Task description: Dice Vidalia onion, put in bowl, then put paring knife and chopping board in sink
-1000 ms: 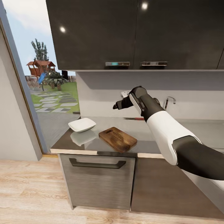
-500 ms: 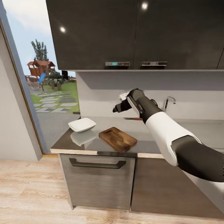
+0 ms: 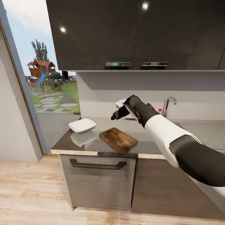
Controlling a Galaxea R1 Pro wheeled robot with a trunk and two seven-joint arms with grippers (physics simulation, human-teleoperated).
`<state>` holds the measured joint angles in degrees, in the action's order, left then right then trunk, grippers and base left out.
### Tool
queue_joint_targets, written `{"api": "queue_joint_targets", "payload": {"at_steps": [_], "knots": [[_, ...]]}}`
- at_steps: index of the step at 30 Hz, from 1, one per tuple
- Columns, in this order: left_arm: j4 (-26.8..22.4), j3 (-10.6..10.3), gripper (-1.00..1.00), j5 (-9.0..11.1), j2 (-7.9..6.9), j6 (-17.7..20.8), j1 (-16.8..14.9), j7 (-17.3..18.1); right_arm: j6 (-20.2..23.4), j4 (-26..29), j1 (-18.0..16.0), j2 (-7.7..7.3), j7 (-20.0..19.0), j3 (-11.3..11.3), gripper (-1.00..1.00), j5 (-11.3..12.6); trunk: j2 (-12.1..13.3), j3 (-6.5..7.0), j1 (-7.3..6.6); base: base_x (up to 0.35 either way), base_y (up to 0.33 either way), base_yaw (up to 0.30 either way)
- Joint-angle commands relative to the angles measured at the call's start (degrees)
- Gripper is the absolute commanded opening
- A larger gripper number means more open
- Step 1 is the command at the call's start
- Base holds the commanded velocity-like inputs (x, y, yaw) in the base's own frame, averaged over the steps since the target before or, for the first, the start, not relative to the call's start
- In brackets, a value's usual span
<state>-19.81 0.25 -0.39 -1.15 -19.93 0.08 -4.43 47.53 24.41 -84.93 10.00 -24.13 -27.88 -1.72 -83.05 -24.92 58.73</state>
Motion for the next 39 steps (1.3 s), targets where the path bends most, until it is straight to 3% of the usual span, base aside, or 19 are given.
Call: {"api": "queue_joint_targets", "payload": {"at_steps": [1, 6, 12, 20, 22, 25, 28, 30, 35, 39], "knots": [[-0.05, 0.01, 1.00, -0.05, 0.00, -0.11, 0.01, -0.14, 0.04, -0.02, -0.06, 0.00, -0.37, -0.18, 1.00, -0.19, -0.03, -0.06, 0.00, 0.000, 0.000, 0.000], [-0.05, 0.01, 1.00, -0.05, 0.00, -0.11, 0.01, -0.14, -0.99, 0.02, -0.06, -0.60, -2.58, -0.24, 1.00, -0.22, -0.03, -0.06, 0.00, 0.000, 0.000, 0.000], [-0.05, 0.02, 1.00, -0.05, 0.07, -0.11, 0.01, -0.14, -2.31, 0.45, -0.07, -2.66, -8.32, -0.25, 1.00, -0.23, -0.03, -0.06, 0.00, 0.003, 0.000, 0.000], [-0.05, 0.05, 1.00, 0.02, 0.07, -0.03, 0.01, -0.14, -3.36, 0.24, -0.08, -3.15, -10.80, -1.07, 1.00, -0.25, -0.03, -0.06, 0.00, 0.154, -0.109, 0.000], [-0.05, 0.07, 1.00, 0.03, 0.06, -0.02, 0.01, -0.14, -3.38, 0.22, -0.09, -3.15, -10.98, -2.52, 1.00, -0.35, -0.03, -0.06, 0.00, 0.231, -0.063, 0.000], [-0.05, 0.05, 1.00, 0.04, 0.02, -0.02, 0.01, -0.14, -3.82, 0.17, -0.09, -3.12, -13.16, -6.76, 1.00, -0.43, -0.03, -0.06, 0.00, 0.239, -0.026, 0.000], [-0.05, 0.06, 1.00, 0.04, 0.01, -0.03, 0.01, -0.14, -6.42, -0.06, -0.09, -3.14, -17.30, -12.48, 1.00, -0.47, -0.03, -0.06, 0.00, 0.211, -0.008, 0.000], [-0.05, 0.04, 1.00, 0.04, 0.00, -0.03, 0.01, -0.14, -7.56, -0.10, -0.10, -3.14, -18.66, -14.42, 1.00, -0.47, -0.03, -0.06, 0.00, 0.129, -0.003, 0.000], [-0.02, 0.04, 1.00, 0.04, 0.00, -0.02, 0.01, -0.14, -8.65, -0.14, -0.13, -3.06, -20.34, -17.59, 1.00, -0.48, -0.03, -0.06, 0.00, 0.047, -0.001, 0.000], [-0.04, 0.04, 1.00, 0.04, 0.00, -0.05, 0.01, -0.14, -8.90, -0.05, -0.14, -2.83, -22.12, -18.91, 1.00, -0.54, -0.03, -0.06, 0.00, 0.011, 0.000, 0.000]]}}
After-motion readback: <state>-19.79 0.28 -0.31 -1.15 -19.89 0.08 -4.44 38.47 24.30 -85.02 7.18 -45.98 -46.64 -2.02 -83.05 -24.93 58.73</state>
